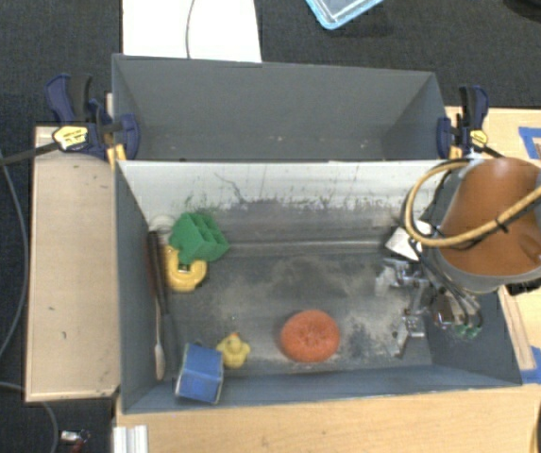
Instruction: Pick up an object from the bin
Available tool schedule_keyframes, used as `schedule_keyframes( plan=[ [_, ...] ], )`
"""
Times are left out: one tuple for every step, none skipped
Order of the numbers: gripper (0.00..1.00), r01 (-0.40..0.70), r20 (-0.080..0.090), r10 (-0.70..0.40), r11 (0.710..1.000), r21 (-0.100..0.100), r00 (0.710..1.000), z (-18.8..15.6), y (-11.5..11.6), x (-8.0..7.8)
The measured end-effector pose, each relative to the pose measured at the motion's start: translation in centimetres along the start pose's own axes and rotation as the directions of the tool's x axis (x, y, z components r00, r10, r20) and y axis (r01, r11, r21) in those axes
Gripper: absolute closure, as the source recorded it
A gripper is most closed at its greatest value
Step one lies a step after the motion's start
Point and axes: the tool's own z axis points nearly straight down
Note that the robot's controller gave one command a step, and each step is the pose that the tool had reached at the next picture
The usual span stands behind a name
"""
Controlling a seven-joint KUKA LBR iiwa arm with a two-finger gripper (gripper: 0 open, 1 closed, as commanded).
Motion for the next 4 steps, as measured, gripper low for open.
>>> schedule_keyframes(
  plan=[
    [0.0, 0.003, 0.008, -0.003, 1.0, 0.001, 1.0, -0.4, 0.0, -0.2],
    [0.0, 0.043, 0.01, -0.043, 0.999, 0.001, 0.999, 6.0, 5.6, -1.1],
    [0.0, 0.087, 0.017, -0.087, 0.996, 0.004, 0.996, 6.7, 9.0, -0.4],
    [1.0, 0.149, 0.009, -0.15, 0.989, 0.003, 0.989, 6.7, 10.3, 0.7]
  ],
)
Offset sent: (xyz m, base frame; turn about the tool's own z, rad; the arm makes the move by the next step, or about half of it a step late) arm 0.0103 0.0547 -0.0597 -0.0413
